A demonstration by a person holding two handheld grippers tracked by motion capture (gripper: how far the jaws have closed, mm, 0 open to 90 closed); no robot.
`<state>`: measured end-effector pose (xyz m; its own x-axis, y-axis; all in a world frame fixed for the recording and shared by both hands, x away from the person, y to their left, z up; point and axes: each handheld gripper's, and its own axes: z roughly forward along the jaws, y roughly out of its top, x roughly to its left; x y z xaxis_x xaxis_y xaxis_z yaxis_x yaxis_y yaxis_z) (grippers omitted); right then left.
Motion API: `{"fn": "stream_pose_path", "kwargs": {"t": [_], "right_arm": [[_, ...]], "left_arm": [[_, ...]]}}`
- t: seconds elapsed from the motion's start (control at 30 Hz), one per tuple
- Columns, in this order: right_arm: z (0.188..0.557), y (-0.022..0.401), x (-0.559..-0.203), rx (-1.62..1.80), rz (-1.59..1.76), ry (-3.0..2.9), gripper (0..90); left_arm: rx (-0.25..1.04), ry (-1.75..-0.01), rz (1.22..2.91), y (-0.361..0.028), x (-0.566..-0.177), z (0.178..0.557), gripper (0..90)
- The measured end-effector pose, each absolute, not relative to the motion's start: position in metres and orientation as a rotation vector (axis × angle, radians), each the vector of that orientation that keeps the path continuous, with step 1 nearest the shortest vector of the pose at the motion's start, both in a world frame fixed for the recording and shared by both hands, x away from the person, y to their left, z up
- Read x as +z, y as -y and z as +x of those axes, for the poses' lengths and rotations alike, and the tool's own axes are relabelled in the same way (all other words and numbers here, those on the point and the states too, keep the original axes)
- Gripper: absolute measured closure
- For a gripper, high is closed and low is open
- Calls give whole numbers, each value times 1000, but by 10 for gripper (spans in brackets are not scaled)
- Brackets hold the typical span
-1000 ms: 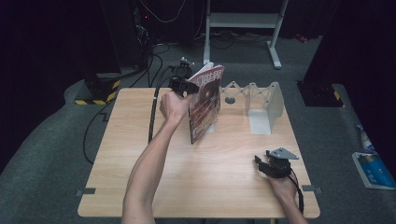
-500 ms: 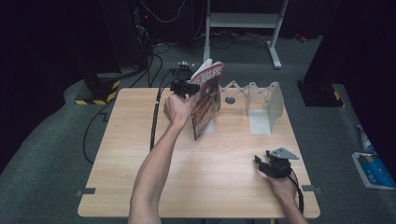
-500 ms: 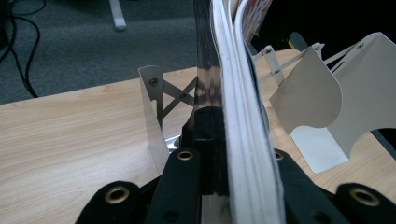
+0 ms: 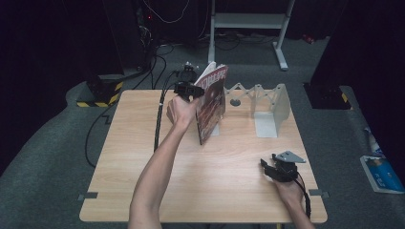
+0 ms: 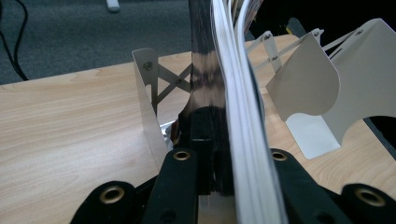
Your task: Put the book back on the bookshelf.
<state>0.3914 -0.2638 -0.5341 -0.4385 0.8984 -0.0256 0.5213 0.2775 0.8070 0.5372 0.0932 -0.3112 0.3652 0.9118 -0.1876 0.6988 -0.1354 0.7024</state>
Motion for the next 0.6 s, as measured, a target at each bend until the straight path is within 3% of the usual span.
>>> {"fn": "stream_pose_path", "kwargs": {"t": [0.47,0.6], "right_arm": [[391,264,-534,1031,1271,-2069,427],[391,264,-534,1031,1270,-2069,427]], "left_arm": [[328,-1397,1959,-94,-304,533,829],[377,-1380,1937,-94,-306,530,837]]}}
